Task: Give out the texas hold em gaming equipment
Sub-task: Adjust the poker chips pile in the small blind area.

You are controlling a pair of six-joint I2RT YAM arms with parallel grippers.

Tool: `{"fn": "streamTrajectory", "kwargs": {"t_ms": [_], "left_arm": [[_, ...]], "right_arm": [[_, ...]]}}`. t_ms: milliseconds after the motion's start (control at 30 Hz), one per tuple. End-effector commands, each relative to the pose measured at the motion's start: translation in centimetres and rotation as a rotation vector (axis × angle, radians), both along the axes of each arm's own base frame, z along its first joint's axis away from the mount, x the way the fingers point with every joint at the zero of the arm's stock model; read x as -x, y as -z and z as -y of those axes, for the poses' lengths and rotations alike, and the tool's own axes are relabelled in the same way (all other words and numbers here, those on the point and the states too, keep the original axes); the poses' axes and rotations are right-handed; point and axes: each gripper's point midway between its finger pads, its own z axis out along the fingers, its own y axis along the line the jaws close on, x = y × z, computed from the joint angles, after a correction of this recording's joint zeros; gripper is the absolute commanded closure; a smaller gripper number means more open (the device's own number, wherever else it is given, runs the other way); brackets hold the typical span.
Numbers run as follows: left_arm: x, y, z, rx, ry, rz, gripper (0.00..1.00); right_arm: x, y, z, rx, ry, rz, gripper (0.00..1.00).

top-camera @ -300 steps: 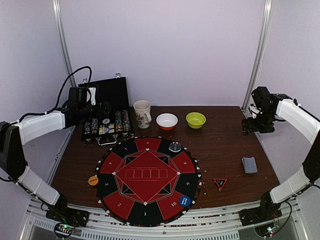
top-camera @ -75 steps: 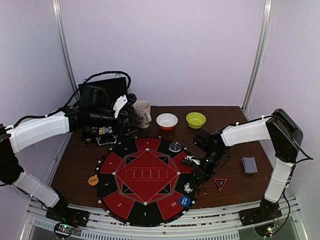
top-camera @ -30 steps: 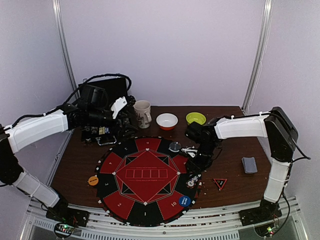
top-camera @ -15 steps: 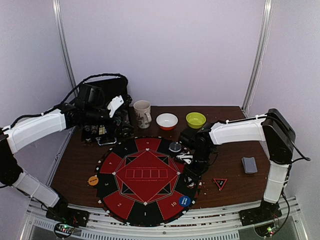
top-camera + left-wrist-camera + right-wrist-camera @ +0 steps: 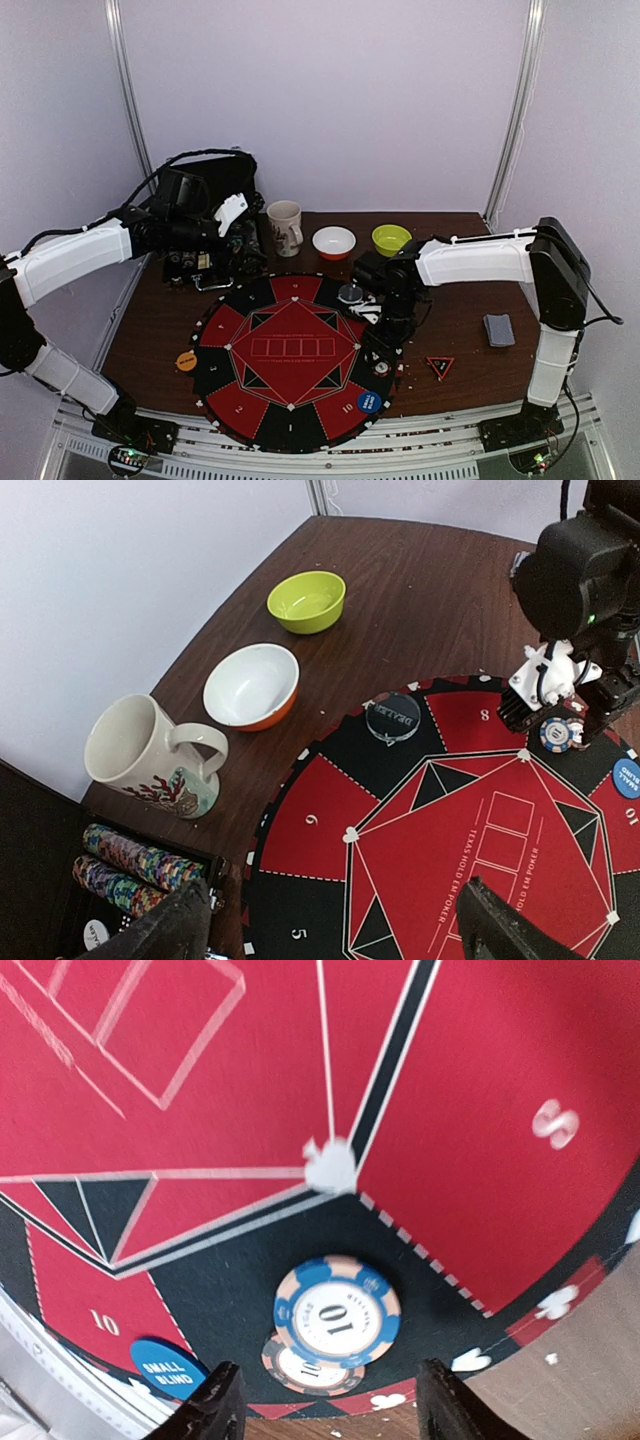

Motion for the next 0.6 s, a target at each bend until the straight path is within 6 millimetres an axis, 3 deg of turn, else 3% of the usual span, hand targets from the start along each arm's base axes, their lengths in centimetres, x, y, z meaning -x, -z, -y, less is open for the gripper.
{"fn": "streamTrajectory", "kwargs": {"t_ms": [0,133,267,367,567], "left_arm": [[-0.1,-1.0,-0.3,0.005,-0.001,0.052,0.12],[0.0,-1.1,-0.4,0.000,-0.001,0.060,0.12],[0.1,-1.1,-0.5,-0.004,0.000,0.068,0.12],[0.1,-1.1,-0.6,-0.003,0.002,0.070,0.12],[0.0,-1.0,-0.7,-0.012,-0.006,0.077,0.12]], "right_arm": [[-2.0,-2.0,-0.9,0.003,0.036,0.102,0.37],[-1.6,-0.6,-0.9,0.053,0.050,0.079,0.20],[-1.8,0.0,-1.1,0.107,0.055,0.110,0.20],[-1.6,0.8,-1.4,0.131,0.046,0.113,0.23],[-1.3,1.8,-1.2,0.178,0.033,0.112,0.40]]}}
